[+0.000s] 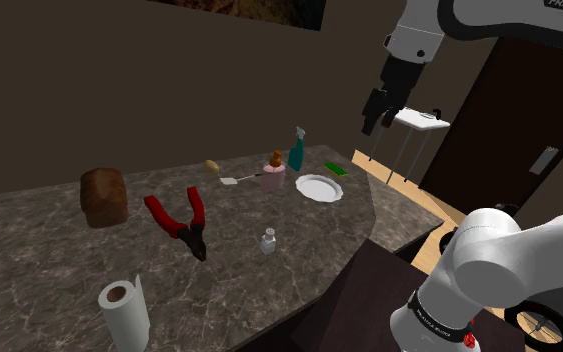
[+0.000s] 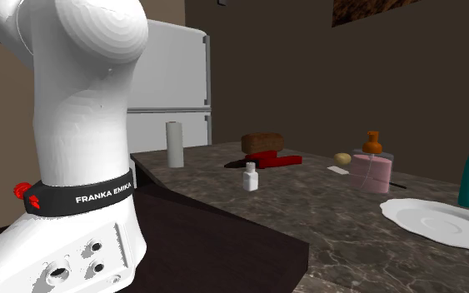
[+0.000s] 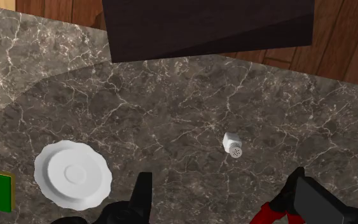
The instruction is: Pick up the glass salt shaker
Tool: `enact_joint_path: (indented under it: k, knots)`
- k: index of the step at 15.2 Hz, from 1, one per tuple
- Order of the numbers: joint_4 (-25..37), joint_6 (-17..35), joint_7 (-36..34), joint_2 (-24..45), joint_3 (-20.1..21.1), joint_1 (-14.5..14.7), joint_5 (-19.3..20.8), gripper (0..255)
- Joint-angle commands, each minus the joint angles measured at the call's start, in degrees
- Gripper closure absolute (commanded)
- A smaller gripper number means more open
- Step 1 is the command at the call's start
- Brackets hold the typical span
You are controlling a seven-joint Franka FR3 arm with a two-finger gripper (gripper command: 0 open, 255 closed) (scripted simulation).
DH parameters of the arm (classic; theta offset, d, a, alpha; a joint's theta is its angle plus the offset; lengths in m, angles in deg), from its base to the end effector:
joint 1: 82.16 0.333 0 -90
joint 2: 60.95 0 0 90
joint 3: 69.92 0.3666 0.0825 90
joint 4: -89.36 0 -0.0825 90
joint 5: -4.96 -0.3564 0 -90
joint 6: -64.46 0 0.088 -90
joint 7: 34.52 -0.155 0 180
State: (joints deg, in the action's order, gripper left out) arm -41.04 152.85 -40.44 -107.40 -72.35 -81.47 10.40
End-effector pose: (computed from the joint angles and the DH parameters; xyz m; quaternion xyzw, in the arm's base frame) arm 0.2362 -0.0277 0.6173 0.9967 -0.0639 0.0398 0.0303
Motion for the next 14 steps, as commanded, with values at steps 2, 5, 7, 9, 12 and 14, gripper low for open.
enact_joint_path:
  k: [2, 5, 7, 9, 12, 14]
  knots:
    - [-1.4, 1.8, -0.2, 0.5, 0.0, 0.1, -0.1, 0]
    - [-5.4, 7.4, -0.6, 2.5, 0.1, 0.6, -0.6, 0]
    - [-7.7, 11.1, -0.9, 4.3, 0.2, 0.9, -0.8, 0]
    - [-9.7, 15.0, -1.1, 6.4, 0.2, 1.2, -1.1, 0]
    - [-12.2, 20.8, -1.4, 10.1, 0.3, 1.7, -1.5, 0]
    - [-13.5, 24.8, -1.6, 13.0, 0.4, 2.0, -1.8, 0]
